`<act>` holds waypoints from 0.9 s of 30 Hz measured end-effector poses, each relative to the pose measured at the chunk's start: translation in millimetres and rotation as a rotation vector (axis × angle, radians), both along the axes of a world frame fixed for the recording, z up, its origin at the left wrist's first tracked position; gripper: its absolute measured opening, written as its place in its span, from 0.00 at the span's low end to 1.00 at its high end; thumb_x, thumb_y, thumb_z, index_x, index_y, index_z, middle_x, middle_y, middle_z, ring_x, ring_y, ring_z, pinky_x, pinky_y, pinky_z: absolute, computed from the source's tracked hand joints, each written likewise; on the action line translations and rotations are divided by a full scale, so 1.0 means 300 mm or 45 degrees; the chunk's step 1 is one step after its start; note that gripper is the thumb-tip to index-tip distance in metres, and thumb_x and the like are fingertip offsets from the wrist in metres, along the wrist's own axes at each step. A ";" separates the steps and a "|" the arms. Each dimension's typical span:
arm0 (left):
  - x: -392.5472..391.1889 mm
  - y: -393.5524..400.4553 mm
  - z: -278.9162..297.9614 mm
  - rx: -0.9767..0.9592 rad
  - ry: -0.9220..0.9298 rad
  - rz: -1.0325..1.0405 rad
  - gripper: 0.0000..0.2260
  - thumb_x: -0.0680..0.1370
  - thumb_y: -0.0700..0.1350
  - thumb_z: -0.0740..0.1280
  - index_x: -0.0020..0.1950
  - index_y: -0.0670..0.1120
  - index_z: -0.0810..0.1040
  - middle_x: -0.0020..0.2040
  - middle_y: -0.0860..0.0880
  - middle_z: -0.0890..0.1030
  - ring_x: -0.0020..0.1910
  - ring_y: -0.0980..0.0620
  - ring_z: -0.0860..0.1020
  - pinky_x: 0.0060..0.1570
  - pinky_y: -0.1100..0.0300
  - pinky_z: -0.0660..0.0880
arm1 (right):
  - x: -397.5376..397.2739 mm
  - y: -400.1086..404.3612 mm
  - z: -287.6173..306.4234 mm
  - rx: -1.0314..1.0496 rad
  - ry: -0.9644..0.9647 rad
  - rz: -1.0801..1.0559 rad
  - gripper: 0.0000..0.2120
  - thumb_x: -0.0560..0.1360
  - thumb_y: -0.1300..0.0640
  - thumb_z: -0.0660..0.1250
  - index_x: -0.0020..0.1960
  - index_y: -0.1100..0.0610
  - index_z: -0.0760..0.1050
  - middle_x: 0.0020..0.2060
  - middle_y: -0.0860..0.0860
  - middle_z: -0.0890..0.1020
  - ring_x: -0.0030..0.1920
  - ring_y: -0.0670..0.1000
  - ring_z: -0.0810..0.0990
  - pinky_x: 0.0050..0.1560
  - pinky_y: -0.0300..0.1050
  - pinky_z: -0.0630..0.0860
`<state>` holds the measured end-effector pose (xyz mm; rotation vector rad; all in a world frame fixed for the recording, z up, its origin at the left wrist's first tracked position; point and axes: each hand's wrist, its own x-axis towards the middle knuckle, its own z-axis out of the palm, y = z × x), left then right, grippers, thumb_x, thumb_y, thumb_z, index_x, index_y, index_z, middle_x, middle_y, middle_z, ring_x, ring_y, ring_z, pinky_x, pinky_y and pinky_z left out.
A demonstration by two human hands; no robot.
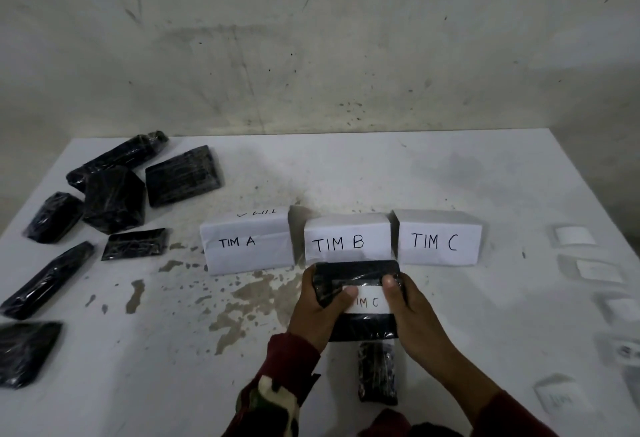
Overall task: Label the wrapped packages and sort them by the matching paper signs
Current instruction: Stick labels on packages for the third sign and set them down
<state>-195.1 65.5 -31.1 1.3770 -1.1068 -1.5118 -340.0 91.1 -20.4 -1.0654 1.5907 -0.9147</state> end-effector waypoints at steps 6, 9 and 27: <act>0.054 0.028 -0.037 0.069 -0.018 0.008 0.15 0.73 0.42 0.69 0.54 0.54 0.68 0.49 0.54 0.78 0.45 0.62 0.79 0.39 0.71 0.76 | 0.039 0.025 -0.022 0.050 0.070 0.100 0.13 0.78 0.46 0.53 0.56 0.49 0.72 0.44 0.45 0.81 0.46 0.42 0.79 0.43 0.30 0.75; 0.114 0.037 -0.061 0.157 -0.116 0.125 0.18 0.72 0.43 0.71 0.56 0.52 0.66 0.47 0.52 0.78 0.44 0.57 0.79 0.36 0.70 0.77 | 0.074 0.022 -0.031 0.112 0.126 0.225 0.04 0.79 0.49 0.56 0.48 0.44 0.69 0.43 0.42 0.77 0.44 0.38 0.76 0.38 0.23 0.70; 0.259 -0.004 -0.148 0.180 -1.028 -0.159 0.17 0.78 0.51 0.60 0.58 0.40 0.75 0.56 0.39 0.75 0.56 0.43 0.74 0.52 0.60 0.67 | 0.213 0.034 -0.058 0.360 0.493 0.274 0.16 0.78 0.60 0.59 0.66 0.58 0.67 0.61 0.54 0.75 0.60 0.51 0.74 0.55 0.36 0.69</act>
